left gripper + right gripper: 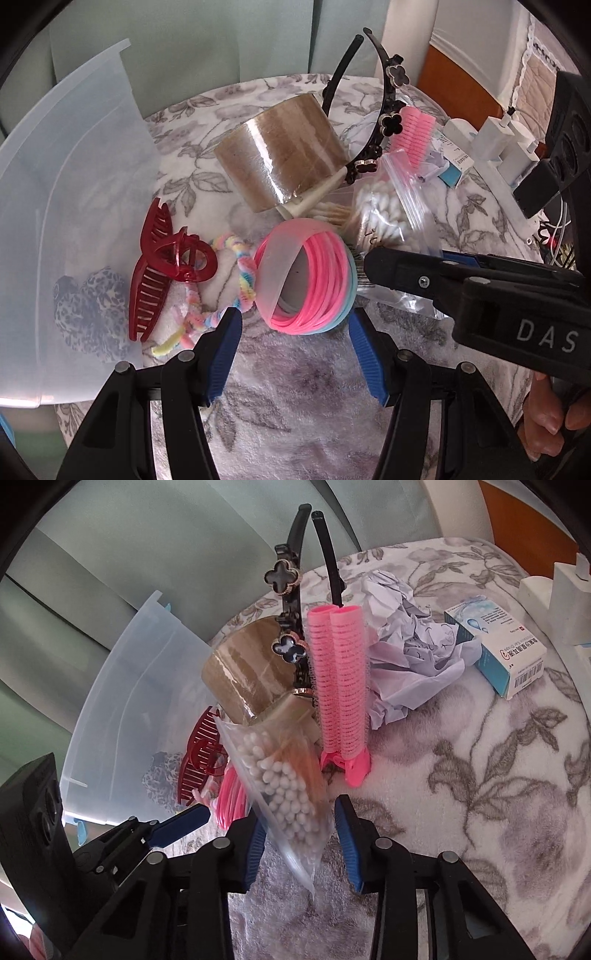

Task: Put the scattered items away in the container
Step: 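Grasp the pink-teal hair ties with the left tool while the right tool grasps the bead bag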

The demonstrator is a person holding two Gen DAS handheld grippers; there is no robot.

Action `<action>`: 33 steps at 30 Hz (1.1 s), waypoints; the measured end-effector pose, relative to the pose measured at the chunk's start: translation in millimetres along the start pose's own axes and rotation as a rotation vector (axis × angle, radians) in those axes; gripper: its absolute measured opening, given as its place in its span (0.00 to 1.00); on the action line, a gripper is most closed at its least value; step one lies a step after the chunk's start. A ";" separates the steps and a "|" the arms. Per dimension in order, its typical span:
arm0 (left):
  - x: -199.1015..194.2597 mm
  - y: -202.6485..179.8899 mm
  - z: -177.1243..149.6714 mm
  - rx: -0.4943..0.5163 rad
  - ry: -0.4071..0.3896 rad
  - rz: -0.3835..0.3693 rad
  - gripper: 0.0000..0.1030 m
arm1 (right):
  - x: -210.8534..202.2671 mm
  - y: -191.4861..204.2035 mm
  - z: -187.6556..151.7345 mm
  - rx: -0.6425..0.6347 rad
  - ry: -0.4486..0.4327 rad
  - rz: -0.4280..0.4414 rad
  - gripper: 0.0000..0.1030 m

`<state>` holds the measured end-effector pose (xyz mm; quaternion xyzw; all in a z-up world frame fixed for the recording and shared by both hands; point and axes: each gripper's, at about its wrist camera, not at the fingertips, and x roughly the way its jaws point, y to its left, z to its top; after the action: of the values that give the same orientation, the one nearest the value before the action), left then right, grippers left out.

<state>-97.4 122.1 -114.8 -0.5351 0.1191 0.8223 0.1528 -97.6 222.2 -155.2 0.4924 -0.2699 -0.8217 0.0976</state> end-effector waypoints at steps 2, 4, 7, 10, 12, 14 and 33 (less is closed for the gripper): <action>3.6 -2.3 2.2 0.016 -0.002 0.010 0.59 | 0.2 -0.3 -0.5 0.001 0.000 0.003 0.37; 5.8 -3.2 4.9 0.023 -0.012 0.017 0.59 | 0.2 -0.7 -1.0 0.003 -0.001 0.004 0.37; 8.4 -4.8 9.1 0.037 -0.026 0.027 0.59 | 0.2 -1.5 -1.6 0.007 -0.005 0.006 0.37; 7.9 -2.4 10.8 0.043 -0.037 0.028 0.59 | -0.4 -2.8 -1.8 0.011 -0.010 0.004 0.37; 5.4 0.6 11.4 0.036 -0.045 0.028 0.59 | -1.3 -3.9 -1.8 0.016 -0.015 0.002 0.37; 2.3 5.3 13.1 0.025 -0.056 0.032 0.59 | -1.6 -5.4 -2.0 0.022 -0.019 -0.001 0.37; 7.9 30.8 22.9 -0.058 -0.084 0.084 0.52 | 34.7 23.0 -7.1 0.011 0.008 0.027 0.39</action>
<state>-131.4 102.8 -111.9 -0.4987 0.1109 0.8529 0.1074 -111.1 185.7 -171.6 0.4927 -0.2805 -0.8167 0.1071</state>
